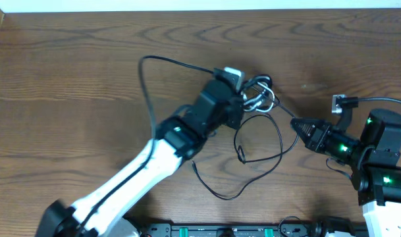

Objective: Untangle cables

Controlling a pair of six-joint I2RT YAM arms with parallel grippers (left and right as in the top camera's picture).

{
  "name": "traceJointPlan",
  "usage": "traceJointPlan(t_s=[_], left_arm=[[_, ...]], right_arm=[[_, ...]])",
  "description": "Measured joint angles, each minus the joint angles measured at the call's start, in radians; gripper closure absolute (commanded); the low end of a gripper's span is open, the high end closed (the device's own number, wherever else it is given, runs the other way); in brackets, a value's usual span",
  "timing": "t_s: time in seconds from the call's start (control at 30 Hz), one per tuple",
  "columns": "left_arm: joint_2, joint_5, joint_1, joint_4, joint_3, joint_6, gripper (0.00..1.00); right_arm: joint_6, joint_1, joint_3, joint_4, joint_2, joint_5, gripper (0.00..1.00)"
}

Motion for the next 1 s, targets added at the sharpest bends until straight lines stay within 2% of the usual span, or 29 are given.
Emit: traceJointPlan(t_s=[0.13,0.37,0.57,0.73,0.87,1.0], left_arm=[[-0.082,-0.002,0.013,-0.002,0.000,0.058,0.92],[-0.136,0.015,0.020,-0.105,0.000,0.194,0.92],[-0.135,0.167,0.021,-0.188,0.000,0.332,0.92],[-0.135,0.295,0.021,-0.195,0.000,0.388,0.92],[-0.135,0.375,0.021,-0.206,0.000,0.408,0.92],[-0.135,0.472,0.021,-0.235,0.000,0.435,0.92]], right_arm=[[-0.070,0.002,0.000,-0.055,0.000,0.049,0.83],[-0.201,0.002,0.000,-0.071,0.000,0.080,0.46],[-0.364,0.001,0.000,-0.045,0.000,-0.012,0.15],[-0.522,0.002,0.000,-0.040,0.010,-0.149,0.09],[-0.590,0.002,0.000,-0.038,0.033,-0.187,0.05],[-0.635,0.002,0.000,-0.027,0.061,-0.203,0.09]])
